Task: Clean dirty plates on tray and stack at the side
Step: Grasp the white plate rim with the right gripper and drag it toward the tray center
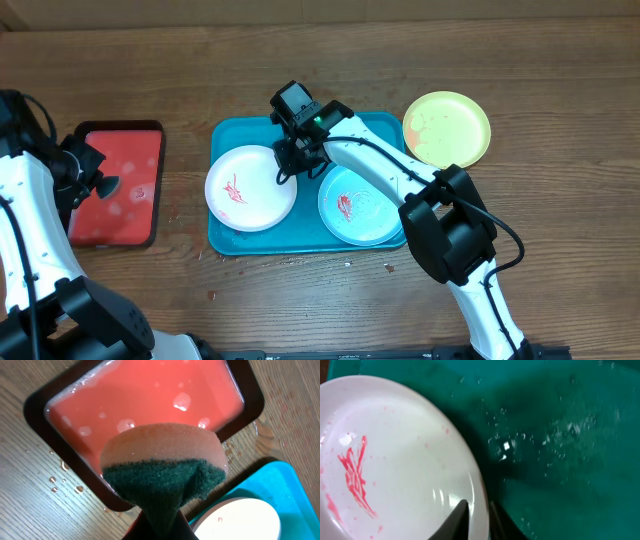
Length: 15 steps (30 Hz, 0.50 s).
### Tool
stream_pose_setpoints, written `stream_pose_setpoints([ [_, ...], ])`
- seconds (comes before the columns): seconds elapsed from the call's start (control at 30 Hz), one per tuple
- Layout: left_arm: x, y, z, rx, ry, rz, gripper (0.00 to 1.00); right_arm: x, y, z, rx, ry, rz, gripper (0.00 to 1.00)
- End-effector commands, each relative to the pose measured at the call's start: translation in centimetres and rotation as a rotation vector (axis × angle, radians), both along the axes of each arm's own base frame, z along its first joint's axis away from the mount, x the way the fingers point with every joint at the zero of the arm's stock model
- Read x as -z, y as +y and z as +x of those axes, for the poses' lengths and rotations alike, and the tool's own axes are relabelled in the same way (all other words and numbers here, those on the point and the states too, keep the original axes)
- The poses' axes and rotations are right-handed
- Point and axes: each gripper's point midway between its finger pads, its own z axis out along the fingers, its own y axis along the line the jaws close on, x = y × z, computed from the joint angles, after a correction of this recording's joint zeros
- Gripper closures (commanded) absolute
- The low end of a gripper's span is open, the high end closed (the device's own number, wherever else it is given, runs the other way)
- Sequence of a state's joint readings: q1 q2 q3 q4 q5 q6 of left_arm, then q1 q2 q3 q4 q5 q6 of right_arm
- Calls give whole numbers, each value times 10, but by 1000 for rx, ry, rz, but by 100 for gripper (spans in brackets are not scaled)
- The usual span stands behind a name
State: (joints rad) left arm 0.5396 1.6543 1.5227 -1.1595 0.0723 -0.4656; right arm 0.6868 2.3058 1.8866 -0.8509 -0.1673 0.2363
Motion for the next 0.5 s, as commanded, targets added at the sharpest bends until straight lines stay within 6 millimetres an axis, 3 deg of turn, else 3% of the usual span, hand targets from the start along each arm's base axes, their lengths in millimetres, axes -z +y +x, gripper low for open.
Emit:
stream_pose_setpoints([
  [0.0,2,-8,3,45,0,0,96,12,-11,5,47,4,-27,81],
  [0.37,1,-26,12,112,-1,1,96,32,-18,-2,21,11,-52,76],
  [0.47,1,-40,18,158,-14,-20,96,35,-20,-4,21,20,-60,88],
])
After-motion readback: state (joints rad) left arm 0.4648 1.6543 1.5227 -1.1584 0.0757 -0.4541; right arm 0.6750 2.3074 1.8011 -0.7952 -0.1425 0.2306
